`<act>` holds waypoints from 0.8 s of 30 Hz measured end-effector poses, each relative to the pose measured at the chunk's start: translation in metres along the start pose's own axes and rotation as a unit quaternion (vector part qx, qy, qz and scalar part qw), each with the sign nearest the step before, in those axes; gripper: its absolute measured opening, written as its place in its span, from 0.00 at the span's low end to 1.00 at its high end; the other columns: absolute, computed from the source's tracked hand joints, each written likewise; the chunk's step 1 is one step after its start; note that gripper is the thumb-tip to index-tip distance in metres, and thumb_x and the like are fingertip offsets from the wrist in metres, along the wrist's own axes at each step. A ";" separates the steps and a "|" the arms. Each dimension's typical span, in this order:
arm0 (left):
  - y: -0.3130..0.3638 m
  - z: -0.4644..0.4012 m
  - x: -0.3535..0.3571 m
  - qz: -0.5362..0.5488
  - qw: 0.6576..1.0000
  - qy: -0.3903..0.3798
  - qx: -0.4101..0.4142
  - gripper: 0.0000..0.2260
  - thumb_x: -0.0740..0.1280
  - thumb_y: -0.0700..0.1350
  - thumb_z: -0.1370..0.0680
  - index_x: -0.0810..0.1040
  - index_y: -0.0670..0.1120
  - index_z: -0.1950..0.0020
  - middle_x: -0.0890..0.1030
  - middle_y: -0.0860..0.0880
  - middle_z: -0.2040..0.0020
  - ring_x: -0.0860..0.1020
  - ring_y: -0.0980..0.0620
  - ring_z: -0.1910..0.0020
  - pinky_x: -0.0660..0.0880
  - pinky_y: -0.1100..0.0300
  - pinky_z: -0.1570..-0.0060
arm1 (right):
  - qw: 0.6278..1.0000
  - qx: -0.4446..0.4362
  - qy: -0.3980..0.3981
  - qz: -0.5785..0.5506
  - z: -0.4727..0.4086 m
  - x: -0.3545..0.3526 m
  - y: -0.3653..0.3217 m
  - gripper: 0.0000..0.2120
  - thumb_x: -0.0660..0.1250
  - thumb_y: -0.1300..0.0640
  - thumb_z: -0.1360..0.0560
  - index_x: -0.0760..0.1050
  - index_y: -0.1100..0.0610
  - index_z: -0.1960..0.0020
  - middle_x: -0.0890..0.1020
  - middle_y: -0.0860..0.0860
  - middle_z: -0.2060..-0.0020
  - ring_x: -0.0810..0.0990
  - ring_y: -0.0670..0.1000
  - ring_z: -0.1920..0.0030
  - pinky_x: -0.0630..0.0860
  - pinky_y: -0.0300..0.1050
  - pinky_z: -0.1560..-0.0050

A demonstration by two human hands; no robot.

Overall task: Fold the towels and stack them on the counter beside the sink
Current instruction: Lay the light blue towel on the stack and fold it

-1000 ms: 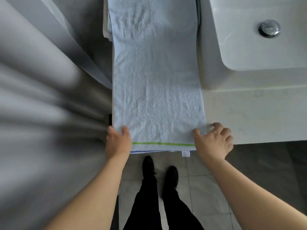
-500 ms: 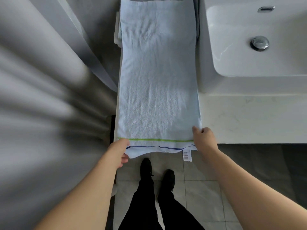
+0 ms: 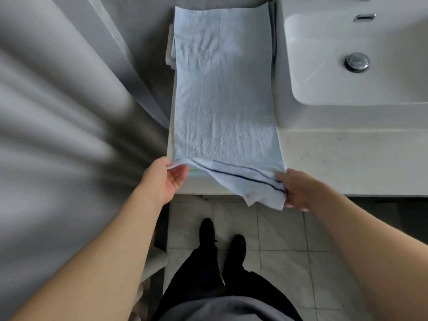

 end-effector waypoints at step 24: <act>0.264 -0.113 0.141 -0.185 0.944 0.019 0.274 0.05 0.65 0.44 0.23 0.77 0.44 0.54 0.78 0.43 0.58 0.77 0.47 0.60 0.75 0.54 0.60 | 0.901 -0.224 0.156 0.337 -0.066 0.021 -0.318 0.17 0.66 0.49 0.23 0.79 0.64 0.49 0.78 0.59 0.59 0.76 0.57 0.60 0.69 0.44 0.64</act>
Point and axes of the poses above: each hand's wrist, its own z-axis away from the middle knuckle, its own x-axis out of the palm, y = z × x, the point moved 8 cm from there along -z, towards the middle knuckle
